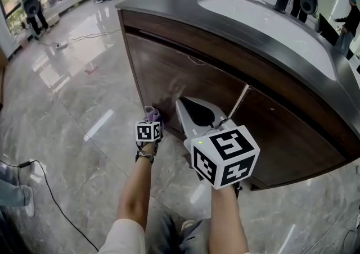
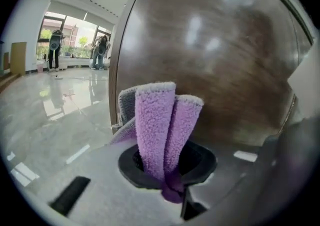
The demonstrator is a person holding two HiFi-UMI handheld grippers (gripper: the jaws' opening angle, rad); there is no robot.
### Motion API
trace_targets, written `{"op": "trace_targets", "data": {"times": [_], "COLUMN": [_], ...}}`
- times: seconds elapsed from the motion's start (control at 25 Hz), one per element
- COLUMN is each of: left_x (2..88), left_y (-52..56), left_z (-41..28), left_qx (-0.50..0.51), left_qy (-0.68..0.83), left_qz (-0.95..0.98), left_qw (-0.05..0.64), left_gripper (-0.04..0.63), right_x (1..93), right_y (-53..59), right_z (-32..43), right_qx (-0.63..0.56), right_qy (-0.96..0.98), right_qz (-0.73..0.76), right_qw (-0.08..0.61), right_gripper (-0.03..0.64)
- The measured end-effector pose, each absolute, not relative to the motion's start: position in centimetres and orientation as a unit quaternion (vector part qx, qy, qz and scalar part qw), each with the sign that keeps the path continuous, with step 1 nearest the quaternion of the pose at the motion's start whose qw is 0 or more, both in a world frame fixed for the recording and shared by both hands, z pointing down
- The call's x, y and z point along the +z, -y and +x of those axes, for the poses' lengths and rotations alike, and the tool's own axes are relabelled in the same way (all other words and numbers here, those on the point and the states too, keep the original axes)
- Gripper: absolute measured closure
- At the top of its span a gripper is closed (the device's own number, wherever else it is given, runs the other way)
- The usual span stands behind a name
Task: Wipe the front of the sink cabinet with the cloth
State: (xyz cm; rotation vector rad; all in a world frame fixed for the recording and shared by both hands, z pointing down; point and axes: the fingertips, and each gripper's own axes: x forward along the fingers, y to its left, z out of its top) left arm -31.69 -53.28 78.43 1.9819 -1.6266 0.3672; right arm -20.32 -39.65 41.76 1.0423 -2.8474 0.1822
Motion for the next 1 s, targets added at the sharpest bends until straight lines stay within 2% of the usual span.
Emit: {"op": "trace_targets", "data": {"times": [0.24,0.48,1.0], "left_x": [81.3,77.0,55.1], "left_y": [54.1,55.0,55.7], "left_z": [-33.3,-35.6,-37.8], "left_qx": [0.156,0.128,0.017], "left_qy": [0.579,0.579,0.602], "left_qz": [0.731,0.738,0.772], "left_qw": [0.326,0.322,0.203], "left_gripper": [0.543,0.545,0.545], "right_x": [40.9,40.7,39.9], "right_y": [38.5,38.1,36.4], "right_z": [-19.3,-18.0,-16.2], "right_qx": [0.049,0.052,0.048], "right_qy": [0.933,0.93,0.926], "right_qz": [0.35,0.359,0.369], "right_qw": [0.062,0.06,0.062], "right_gripper": [0.611,0.611,0.611]}}
